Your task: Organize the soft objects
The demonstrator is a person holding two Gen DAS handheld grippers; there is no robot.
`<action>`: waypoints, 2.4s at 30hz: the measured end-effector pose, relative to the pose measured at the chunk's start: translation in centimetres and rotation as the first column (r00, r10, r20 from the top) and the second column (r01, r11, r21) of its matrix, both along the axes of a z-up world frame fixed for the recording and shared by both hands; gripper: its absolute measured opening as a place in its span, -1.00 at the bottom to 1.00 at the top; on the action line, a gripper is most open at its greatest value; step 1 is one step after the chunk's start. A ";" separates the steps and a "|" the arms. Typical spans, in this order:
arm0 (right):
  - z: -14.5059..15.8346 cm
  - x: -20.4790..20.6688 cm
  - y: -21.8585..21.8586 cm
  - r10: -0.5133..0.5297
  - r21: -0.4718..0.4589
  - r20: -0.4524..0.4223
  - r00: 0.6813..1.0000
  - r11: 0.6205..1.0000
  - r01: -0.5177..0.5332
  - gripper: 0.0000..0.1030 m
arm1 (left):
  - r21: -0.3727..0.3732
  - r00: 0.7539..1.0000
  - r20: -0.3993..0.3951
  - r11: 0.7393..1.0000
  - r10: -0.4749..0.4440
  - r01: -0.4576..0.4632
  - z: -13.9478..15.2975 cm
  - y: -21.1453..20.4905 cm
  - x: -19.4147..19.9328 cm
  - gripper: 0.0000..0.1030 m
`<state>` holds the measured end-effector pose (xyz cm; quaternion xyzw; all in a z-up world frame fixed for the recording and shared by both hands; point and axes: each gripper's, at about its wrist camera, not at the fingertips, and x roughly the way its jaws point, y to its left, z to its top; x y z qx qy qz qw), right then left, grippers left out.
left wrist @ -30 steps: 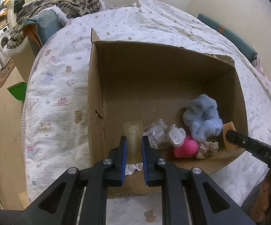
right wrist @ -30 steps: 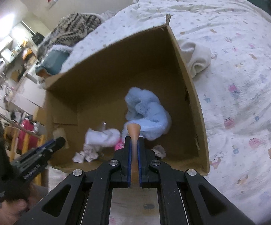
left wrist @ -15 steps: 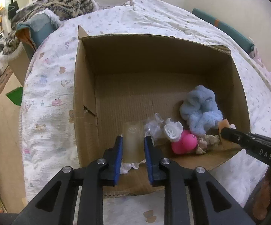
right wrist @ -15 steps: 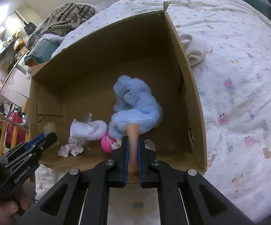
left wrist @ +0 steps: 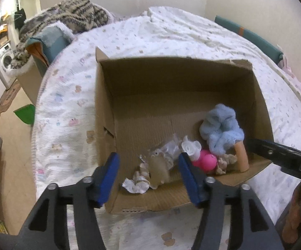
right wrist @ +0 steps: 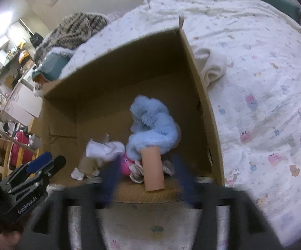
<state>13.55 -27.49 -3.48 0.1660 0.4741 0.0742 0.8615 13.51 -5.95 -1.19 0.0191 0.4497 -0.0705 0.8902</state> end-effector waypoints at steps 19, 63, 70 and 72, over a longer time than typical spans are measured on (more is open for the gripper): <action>7.6 -5.6 1.1 0.005 -0.093 0.213 0.977 0.996 0.016 1.00 | -0.036 0.986 0.150 0.997 0.067 -0.062 7.0 2.9 -5.1 0.46; 4.2 -9.0 4.8 0.038 -0.252 0.243 0.969 0.967 0.025 1.00 | -0.044 0.982 0.151 0.993 0.110 -0.105 4.2 4.5 -9.6 0.94; 4.1 -9.0 4.8 0.039 -0.259 0.247 0.968 0.966 0.027 1.00 | -0.050 0.984 0.138 0.993 0.110 -0.104 4.0 4.5 -9.6 0.94; 4.1 -9.0 4.8 0.040 -0.263 0.249 0.968 0.964 0.028 1.00 | -0.052 0.984 0.142 0.993 0.110 -0.104 4.0 4.5 -9.6 0.94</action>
